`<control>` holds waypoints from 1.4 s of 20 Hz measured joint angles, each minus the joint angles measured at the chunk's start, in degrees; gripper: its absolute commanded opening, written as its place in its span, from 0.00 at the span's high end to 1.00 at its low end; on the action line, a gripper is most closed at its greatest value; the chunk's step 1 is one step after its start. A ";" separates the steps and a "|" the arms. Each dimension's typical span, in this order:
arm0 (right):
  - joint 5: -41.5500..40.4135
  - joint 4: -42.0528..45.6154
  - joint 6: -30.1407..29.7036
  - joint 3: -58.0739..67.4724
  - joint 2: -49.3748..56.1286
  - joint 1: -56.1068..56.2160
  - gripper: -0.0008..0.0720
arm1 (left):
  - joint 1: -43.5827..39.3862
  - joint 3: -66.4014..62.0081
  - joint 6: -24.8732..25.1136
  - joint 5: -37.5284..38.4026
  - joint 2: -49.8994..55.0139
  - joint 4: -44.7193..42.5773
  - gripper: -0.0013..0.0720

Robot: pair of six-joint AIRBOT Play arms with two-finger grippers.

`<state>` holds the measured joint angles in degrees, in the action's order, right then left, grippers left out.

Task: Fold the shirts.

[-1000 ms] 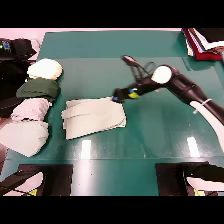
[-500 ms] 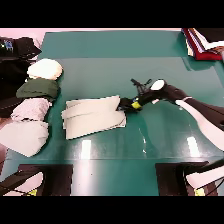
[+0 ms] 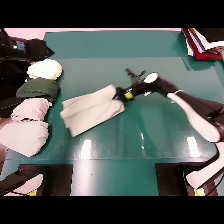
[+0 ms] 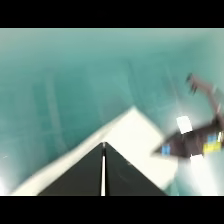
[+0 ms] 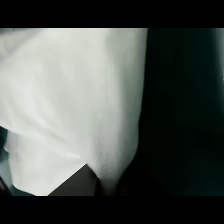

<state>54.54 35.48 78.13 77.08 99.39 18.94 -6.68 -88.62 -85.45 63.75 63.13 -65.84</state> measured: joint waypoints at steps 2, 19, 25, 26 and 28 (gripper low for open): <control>-1.36 3.41 1.22 -2.75 -4.96 -6.80 0.96 | -2.95 0.00 0.00 -0.81 0.00 -0.55 0.95; -5.11 20.17 5.86 -21.09 -34.84 -72.17 0.96 | -8.83 0.00 -0.17 -3.58 0.00 -0.98 0.95; 1.20 31.01 6.69 -18.45 -34.73 -75.12 0.17 | -8.83 0.00 -0.20 -2.80 0.00 -0.98 0.95; 3.63 34.80 6.71 -16.48 -34.47 -75.23 0.17 | -8.81 0.00 -0.17 -2.60 0.00 -0.98 0.95; 7.80 41.03 6.75 -12.24 -34.21 -75.41 0.17 | -8.83 0.00 -0.17 -2.38 0.00 -0.98 0.95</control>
<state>62.35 76.51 84.88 64.84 65.19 -56.47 -15.51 -88.62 -85.62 61.36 63.13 -66.83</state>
